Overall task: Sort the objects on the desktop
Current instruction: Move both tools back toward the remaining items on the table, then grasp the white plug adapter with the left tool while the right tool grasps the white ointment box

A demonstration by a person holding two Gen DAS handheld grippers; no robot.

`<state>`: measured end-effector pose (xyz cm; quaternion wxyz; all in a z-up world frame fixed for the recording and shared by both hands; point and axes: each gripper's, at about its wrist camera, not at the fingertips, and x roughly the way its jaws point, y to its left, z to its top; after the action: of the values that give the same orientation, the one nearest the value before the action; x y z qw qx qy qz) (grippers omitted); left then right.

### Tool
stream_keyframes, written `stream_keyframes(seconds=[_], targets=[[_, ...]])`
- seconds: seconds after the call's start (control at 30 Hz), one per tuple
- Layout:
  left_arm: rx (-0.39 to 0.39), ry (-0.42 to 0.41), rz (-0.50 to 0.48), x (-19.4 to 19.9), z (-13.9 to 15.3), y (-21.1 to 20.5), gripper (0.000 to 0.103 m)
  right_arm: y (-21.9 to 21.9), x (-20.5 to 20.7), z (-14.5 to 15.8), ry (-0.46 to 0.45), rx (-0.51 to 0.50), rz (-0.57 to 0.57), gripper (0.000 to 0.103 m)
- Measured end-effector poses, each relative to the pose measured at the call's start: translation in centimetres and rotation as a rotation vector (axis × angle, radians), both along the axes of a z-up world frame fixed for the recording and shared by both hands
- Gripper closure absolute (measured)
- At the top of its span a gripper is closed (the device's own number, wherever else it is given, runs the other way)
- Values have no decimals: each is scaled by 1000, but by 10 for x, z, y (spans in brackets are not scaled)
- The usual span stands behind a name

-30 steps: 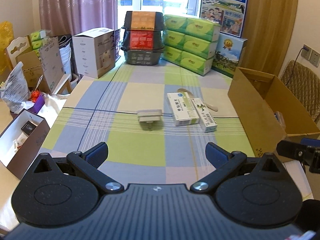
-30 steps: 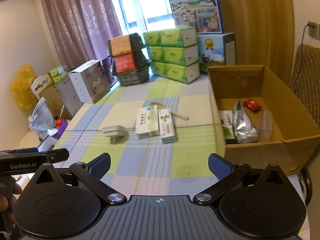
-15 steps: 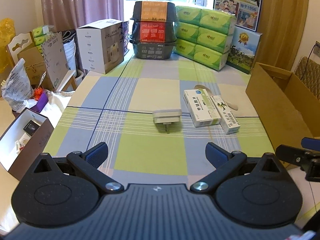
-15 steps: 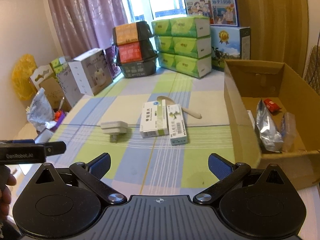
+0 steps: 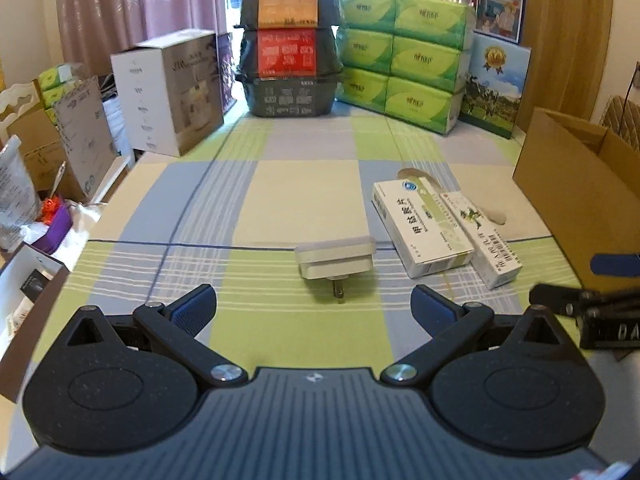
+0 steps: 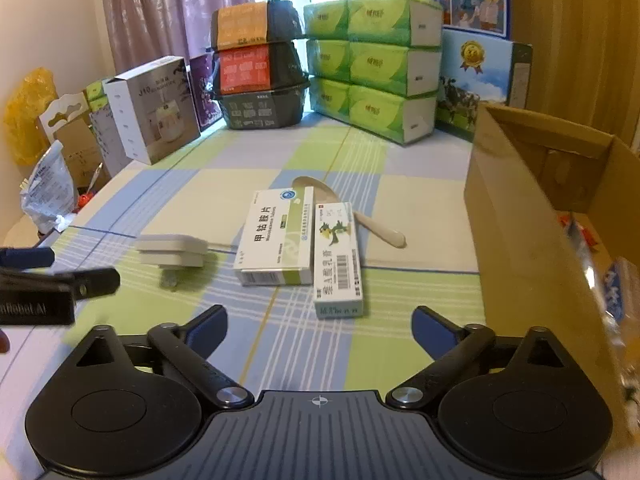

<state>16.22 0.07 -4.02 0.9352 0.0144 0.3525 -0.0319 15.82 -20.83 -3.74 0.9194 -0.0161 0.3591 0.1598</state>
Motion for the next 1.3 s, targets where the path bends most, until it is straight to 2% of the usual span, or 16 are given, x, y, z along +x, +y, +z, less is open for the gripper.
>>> stream_keyframes(seconds=[0.07, 0.1, 0.2, 0.27, 0.6, 0.77, 0.93, 1.13, 1.27, 1.3], targets=[[-14, 27, 1, 10, -9, 0, 1, 2, 11, -6, 1, 0, 5, 13], [-17, 30, 2, 14, -13, 0, 1, 3, 16, -9, 4, -3, 6, 18], [-2, 8, -7, 27, -19, -3, 1, 4, 32, -19, 20, -5, 5, 28], [-9, 1, -6, 37, -23, -2, 1, 4, 40, -25, 31, 0, 3, 30], [-21, 13, -22, 74, -45, -6, 1, -2, 68, -43, 61, 21, 1, 36], [-72, 19, 11, 84, -50, -4, 2, 1, 75, -48, 67, 10, 14, 37], [-61, 15, 21, 89, -54, -6, 3, 4, 79, -55, 82, 1, 20, 40], [-77, 19, 36, 90, -55, -6, 12, 6, 80, -55, 82, -10, 20, 53], [-77, 27, 31, 89, -55, -5, 25, 7, 80, -55, 83, -31, 9, 65], [-74, 28, 28, 89, -55, -6, 31, 6, 80, -55, 85, -30, 6, 66]])
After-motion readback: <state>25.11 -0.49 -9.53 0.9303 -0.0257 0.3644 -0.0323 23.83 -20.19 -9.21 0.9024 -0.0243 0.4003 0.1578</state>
